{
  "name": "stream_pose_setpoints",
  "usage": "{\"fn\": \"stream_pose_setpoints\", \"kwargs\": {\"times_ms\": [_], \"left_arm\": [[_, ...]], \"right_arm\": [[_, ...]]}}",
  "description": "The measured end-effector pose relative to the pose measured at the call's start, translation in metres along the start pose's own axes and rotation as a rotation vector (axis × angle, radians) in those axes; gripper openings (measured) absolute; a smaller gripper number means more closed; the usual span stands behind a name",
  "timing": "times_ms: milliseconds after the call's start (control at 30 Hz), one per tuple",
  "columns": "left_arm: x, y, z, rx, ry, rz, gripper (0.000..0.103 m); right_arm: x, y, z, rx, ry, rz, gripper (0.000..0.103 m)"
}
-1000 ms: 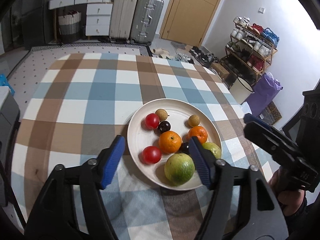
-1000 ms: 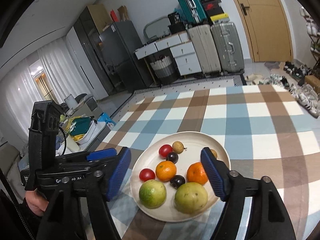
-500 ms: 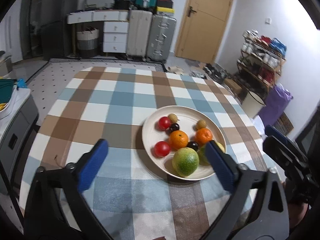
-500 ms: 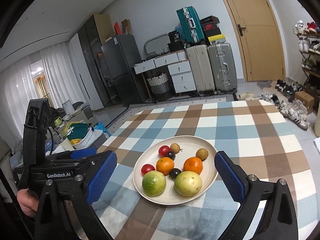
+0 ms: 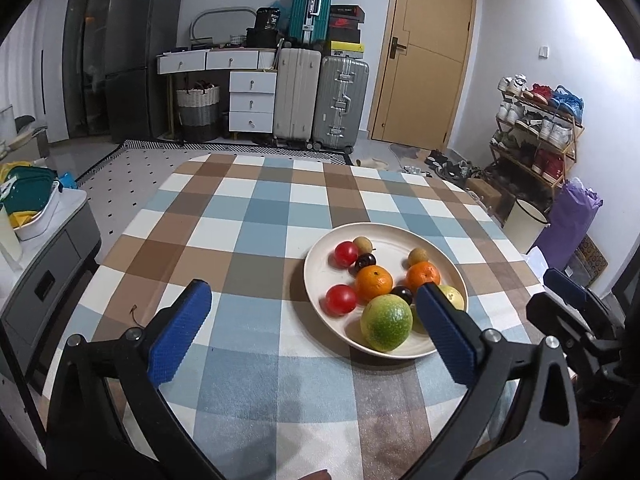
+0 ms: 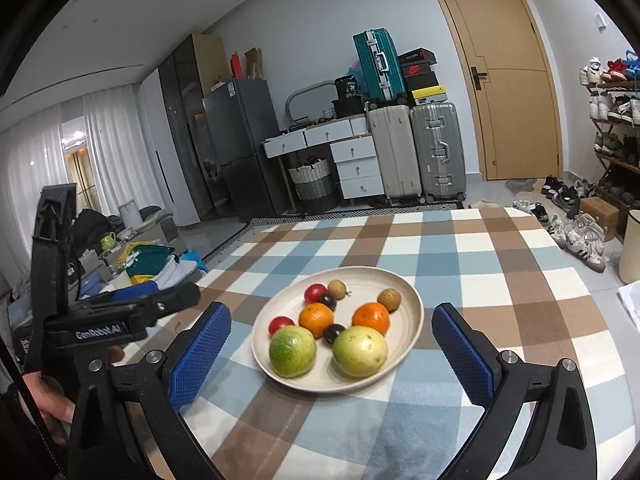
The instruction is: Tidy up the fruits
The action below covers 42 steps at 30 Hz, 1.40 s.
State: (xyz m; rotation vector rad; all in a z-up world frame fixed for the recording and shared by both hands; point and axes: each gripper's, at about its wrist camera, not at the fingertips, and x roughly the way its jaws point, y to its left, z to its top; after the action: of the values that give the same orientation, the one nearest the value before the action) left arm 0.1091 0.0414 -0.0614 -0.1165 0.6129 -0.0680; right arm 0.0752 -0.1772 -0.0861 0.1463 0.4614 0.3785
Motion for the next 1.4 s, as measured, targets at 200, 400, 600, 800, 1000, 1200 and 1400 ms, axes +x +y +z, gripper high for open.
{"fn": "stream_pose_setpoints", "kwargs": {"times_ms": [200, 400, 600, 800, 1000, 1200, 1400], "left_arm": [[-0.002, -0.002, -0.014, 0.022, -0.034, 0.075, 0.102], [-0.001, -0.005, -0.028, 0.056, -0.086, 0.092, 0.102], [0.005, -0.007, -0.044, 0.086, -0.159, 0.119, 0.102], [0.007, -0.007, -0.048, 0.082, -0.210, 0.106, 0.102], [0.001, -0.004, -0.049, 0.071, -0.237, 0.093, 0.102], [-0.008, -0.012, -0.052, 0.113, -0.287, 0.093, 0.102], [-0.005, -0.013, -0.051, 0.119, -0.281, 0.084, 0.102]], "right_arm": [[-0.003, 0.001, -0.010, -0.031, -0.018, -0.013, 0.102], [-0.005, 0.003, -0.019, -0.069, -0.046, -0.025, 0.102], [-0.006, 0.006, -0.028, -0.099, -0.078, -0.041, 0.102], [-0.011, 0.011, -0.030, -0.130, -0.111, -0.051, 0.102], [-0.011, 0.028, -0.034, -0.213, -0.123, -0.110, 0.102], [-0.010, 0.020, -0.032, -0.173, -0.121, -0.135, 0.102], [-0.009, 0.016, -0.032, -0.191, -0.119, -0.124, 0.102]]}}
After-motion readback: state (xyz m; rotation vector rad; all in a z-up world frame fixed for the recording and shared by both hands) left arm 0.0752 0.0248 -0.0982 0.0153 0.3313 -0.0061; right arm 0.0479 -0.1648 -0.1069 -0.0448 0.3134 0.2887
